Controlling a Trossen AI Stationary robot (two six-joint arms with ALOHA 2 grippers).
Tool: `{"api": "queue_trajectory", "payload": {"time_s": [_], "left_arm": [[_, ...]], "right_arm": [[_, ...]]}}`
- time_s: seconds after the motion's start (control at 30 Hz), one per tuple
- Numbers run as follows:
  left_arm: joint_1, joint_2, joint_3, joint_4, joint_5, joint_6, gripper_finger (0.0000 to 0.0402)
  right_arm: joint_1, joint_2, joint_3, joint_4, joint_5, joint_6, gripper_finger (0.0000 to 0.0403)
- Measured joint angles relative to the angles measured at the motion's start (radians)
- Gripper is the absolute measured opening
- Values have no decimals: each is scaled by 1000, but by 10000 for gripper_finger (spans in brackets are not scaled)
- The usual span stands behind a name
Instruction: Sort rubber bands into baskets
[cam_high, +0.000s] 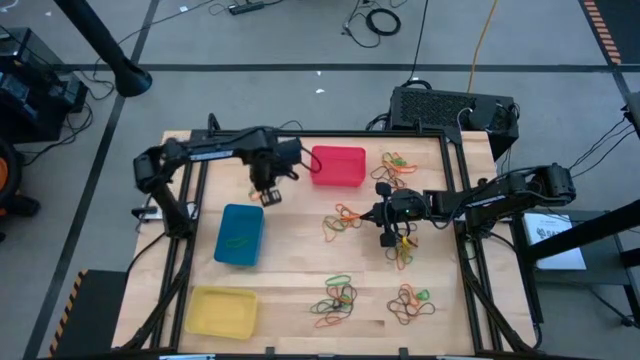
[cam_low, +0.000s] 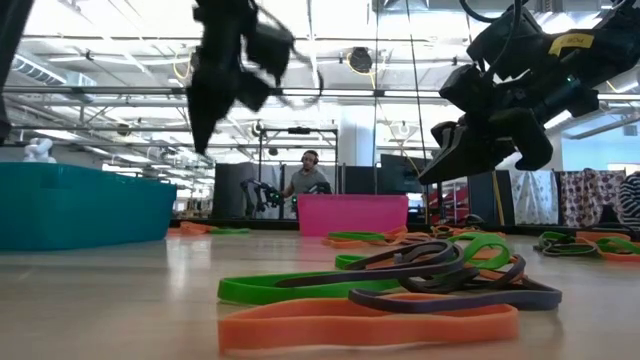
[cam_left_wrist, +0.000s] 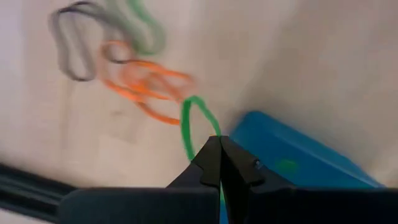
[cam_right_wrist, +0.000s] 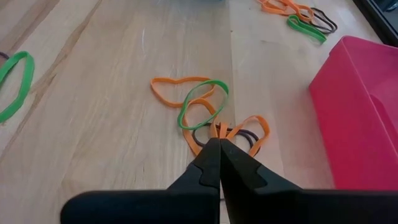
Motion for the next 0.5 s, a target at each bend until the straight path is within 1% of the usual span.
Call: {"api": "queue_trajectory", "payload": {"time_s": [0.13,0.23,0.37,0.5], "left_arm": [[-102,-75,-15,2,11,-96,2],[-169,-125,-57,17,0,-153,2],[-233,-159,-127,40,-34,-227,2],[-272,-160,-203,38,-39,-285,2]], "right_arm": [[0,0,0,0,0,4,0],[0,0,0,3,0,21,0],[0,0,0,19,0,55,0],[0,0,0,43,0,92,0]]}}
